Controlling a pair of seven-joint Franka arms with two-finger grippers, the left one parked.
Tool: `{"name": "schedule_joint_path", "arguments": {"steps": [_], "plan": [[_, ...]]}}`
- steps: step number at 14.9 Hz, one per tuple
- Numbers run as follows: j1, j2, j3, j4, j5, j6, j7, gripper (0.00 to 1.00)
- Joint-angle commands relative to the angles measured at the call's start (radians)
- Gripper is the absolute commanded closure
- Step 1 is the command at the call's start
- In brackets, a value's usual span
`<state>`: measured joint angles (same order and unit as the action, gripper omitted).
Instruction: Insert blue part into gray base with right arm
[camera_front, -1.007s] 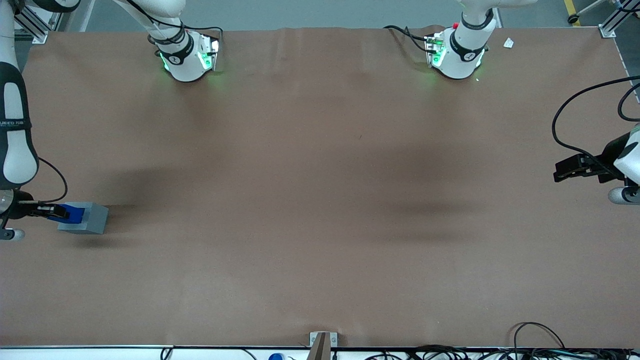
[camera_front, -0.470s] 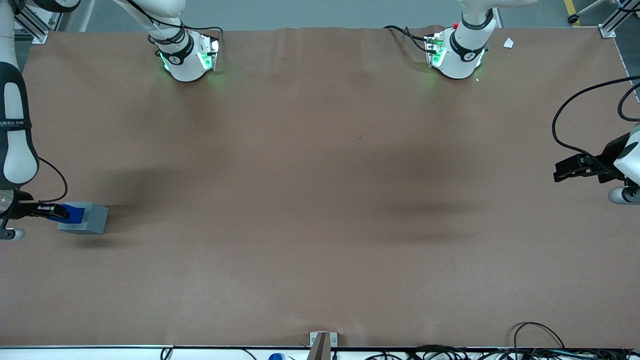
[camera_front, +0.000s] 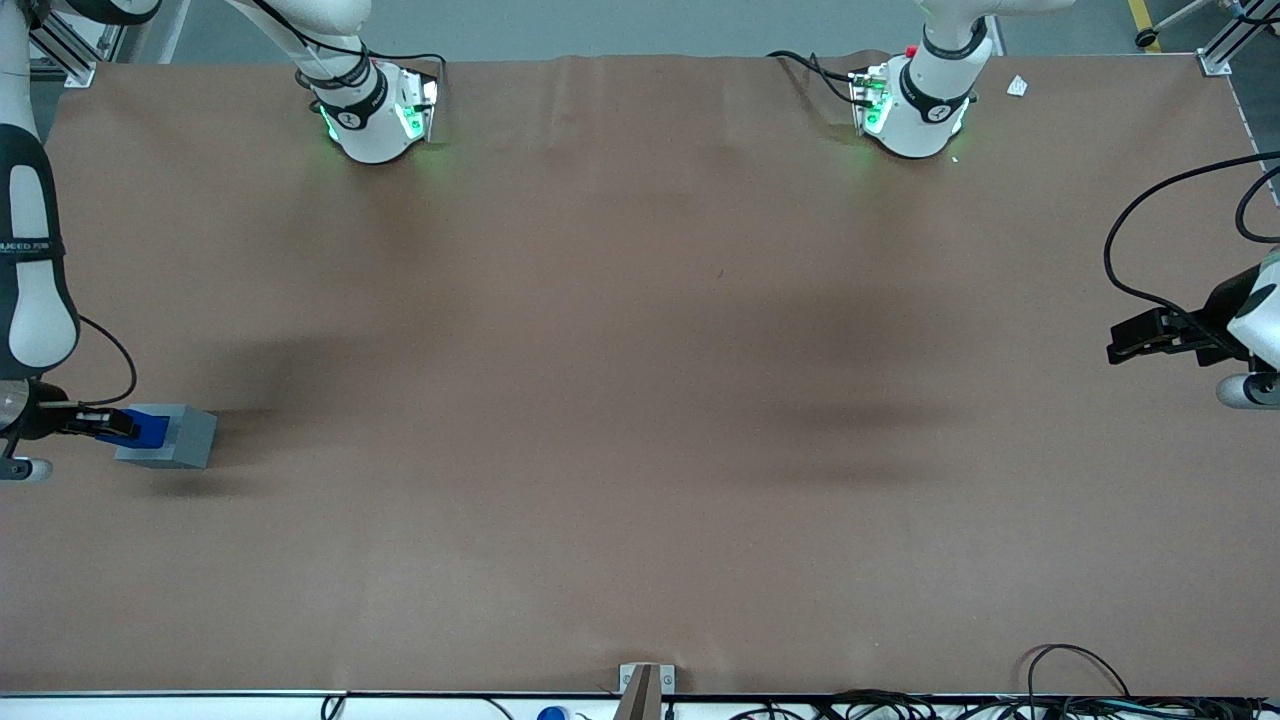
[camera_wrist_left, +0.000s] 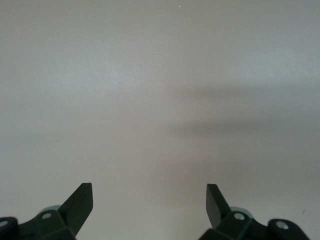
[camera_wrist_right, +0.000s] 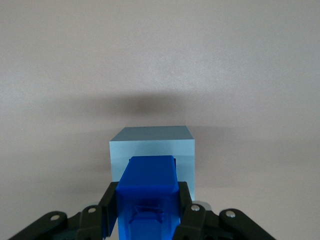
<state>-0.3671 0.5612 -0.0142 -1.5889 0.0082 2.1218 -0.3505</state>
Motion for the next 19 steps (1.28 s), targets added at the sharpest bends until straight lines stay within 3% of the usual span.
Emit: {"name": "schedule_joint_path", "arguments": {"steps": [1,19], "plan": [[-0.012,0.006,0.013,-0.029,-0.002,0.026,-0.015,0.8],[-0.019,0.008,0.013,-0.037,-0.002,0.021,-0.024,0.8]]}}
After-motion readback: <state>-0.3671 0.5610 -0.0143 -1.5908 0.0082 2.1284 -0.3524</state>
